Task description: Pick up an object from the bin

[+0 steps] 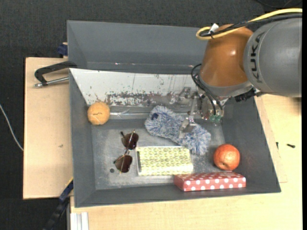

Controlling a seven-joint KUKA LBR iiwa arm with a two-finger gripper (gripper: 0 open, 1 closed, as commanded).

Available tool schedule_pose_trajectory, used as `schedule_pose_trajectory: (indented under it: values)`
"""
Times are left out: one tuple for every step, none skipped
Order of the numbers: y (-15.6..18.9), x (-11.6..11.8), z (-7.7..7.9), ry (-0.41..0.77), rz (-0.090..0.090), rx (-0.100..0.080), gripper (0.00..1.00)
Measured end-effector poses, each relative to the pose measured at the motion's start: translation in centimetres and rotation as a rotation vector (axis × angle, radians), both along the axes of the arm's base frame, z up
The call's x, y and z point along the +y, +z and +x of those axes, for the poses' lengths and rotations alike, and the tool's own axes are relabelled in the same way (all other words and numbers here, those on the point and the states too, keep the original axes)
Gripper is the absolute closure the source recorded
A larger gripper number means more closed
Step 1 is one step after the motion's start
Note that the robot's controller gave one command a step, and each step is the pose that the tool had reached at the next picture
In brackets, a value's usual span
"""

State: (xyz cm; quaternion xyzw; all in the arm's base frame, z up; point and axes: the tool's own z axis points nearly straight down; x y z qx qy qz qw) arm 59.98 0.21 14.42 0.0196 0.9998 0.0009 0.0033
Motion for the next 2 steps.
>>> schedule_pose_trajectory:
  values:
    - [-1.6,-1.0,0.0,-0.129,0.0,0.002,0.0]
    - [-2.6,-1.1,-0.2,-0.314,0.001,0.006,0.0]
